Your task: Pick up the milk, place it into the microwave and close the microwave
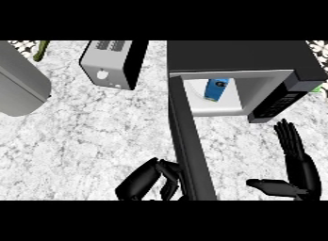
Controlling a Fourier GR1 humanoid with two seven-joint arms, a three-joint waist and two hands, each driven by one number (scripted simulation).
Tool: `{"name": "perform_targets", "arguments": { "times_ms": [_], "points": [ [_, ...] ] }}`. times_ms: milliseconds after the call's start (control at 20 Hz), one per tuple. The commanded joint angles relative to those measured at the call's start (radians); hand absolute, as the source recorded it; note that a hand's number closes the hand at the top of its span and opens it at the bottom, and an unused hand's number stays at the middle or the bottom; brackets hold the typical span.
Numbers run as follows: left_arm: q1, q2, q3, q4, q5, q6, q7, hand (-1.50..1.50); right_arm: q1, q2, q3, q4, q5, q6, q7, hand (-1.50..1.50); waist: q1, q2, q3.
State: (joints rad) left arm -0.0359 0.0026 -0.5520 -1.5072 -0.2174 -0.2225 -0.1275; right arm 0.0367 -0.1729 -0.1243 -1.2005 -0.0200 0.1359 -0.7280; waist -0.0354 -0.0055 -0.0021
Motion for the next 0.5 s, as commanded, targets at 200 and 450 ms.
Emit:
{"name": "perform_targets", "arguments": {
  "times_ms": [200, 450],
  "points": [
    [-0.108, -0.002, -0.257, 0.205, 0.073, 0.138, -0.065, 1.5, 0.262, -0.029, -0.024, -0.356, -0.095, 0.063, 0.083, -1.5, 0.005, 0.004, 0.0],
    [-0.262, -0.002, -0.431, 0.315, 0.187, 0.36, -0.034, 1.5, 0.34, -0.071, -0.064, -0.524, -0.174, 0.117, 0.153, -1.5, -0.013, 0.007, 0.0]
  ]
}}
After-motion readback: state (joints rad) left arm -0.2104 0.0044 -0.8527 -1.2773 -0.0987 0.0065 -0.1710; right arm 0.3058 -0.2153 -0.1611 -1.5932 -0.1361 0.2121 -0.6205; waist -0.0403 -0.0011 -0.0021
